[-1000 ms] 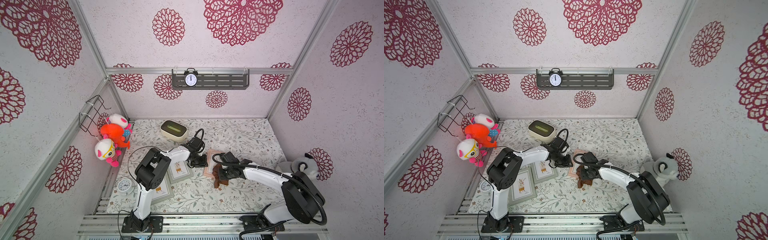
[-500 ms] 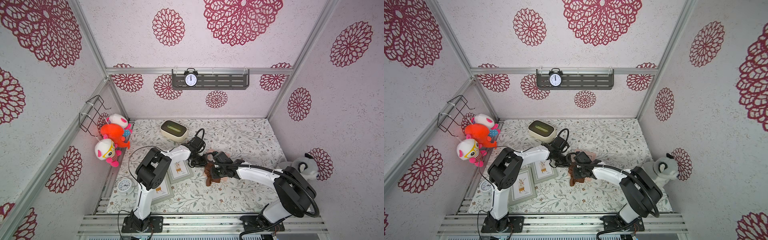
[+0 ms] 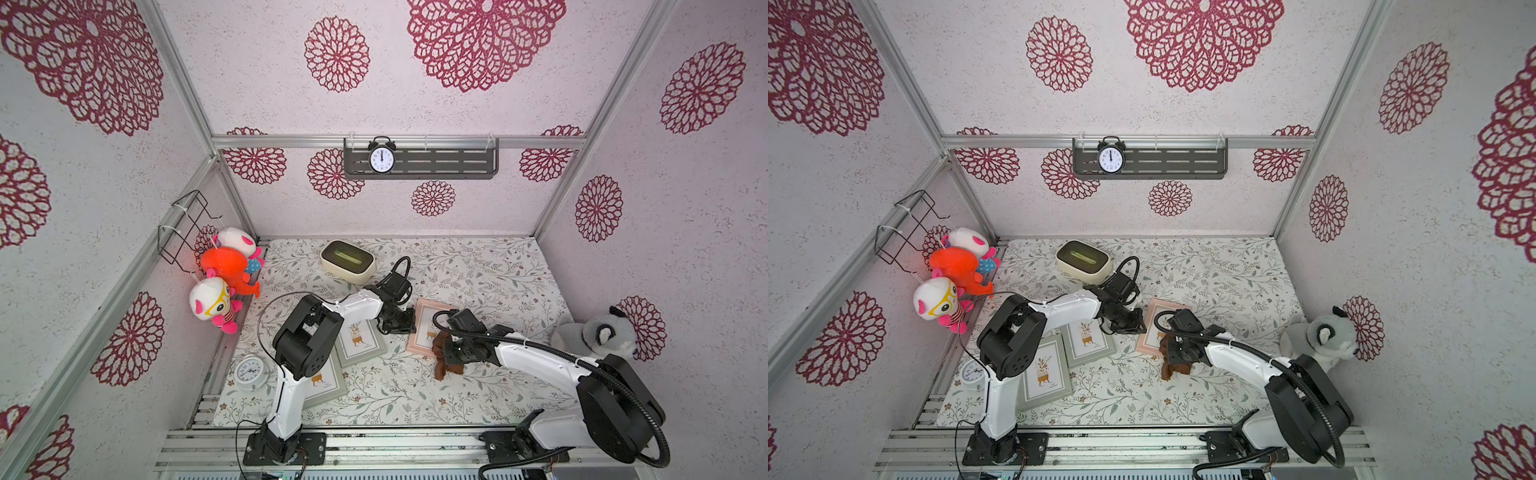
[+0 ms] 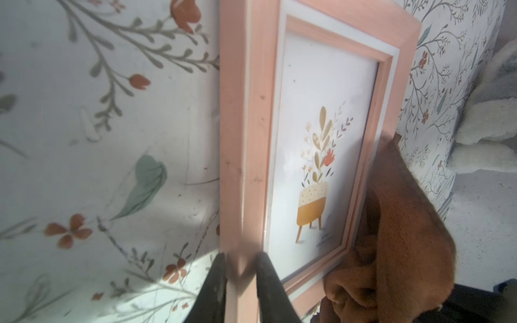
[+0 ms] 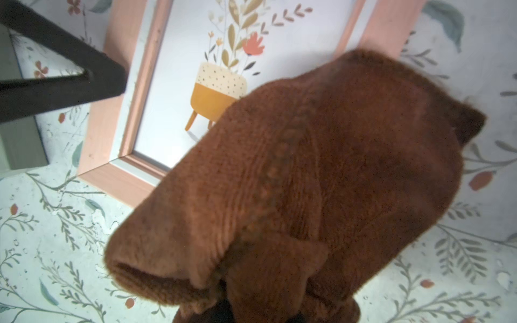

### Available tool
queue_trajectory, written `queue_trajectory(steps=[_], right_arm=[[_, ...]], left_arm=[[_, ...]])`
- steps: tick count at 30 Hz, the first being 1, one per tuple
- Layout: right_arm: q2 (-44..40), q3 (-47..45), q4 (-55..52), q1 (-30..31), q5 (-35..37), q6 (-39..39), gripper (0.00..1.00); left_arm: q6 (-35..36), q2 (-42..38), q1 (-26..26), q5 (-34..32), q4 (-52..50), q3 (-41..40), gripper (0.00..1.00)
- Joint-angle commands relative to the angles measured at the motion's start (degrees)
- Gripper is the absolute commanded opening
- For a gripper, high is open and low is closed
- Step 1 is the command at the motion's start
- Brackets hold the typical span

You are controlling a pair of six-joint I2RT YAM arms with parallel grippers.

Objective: Wipe the picture frame with a cloth
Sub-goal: Wipe the dirt from the picture frame.

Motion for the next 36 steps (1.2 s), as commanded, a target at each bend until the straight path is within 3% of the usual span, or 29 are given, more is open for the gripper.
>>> queue_trajectory(steps=[1, 6, 11, 24, 28, 36], right_arm=[[5.2, 1.4, -0.8, 2.8, -3.0, 1.4, 0.0], [10.6, 5.7, 2.7, 6.5, -4.4, 2.5, 0.0], [10.1, 4.3, 0.6, 6.3, -2.4, 1.8, 0.0], [-1.6, -3.1, -7.2, -2.9, 0.4, -1.8, 0.0], [-0.7, -0.7, -4.6, -2.8, -2.0, -1.8, 0.0], [1.8, 11.0, -5.6, -3.0, -3.3, -4.7, 0.0]], left_arm=[[0.9, 3.4, -0.8, -2.7, -3.9, -0.6, 0.22], [1.0, 3.5, -0.9, -2.7, -4.2, -0.5, 0.21], [1.2, 3.5, -0.9, -2.8, -4.6, -0.4, 0.21], [1.5, 3.8, -0.9, -3.3, -5.2, -0.2, 0.21], [1.4, 2.9, -0.9, -3.2, -4.2, -0.4, 0.22], [-0.8, -4.4, -0.5, -3.3, 0.5, -2.1, 0.36]])
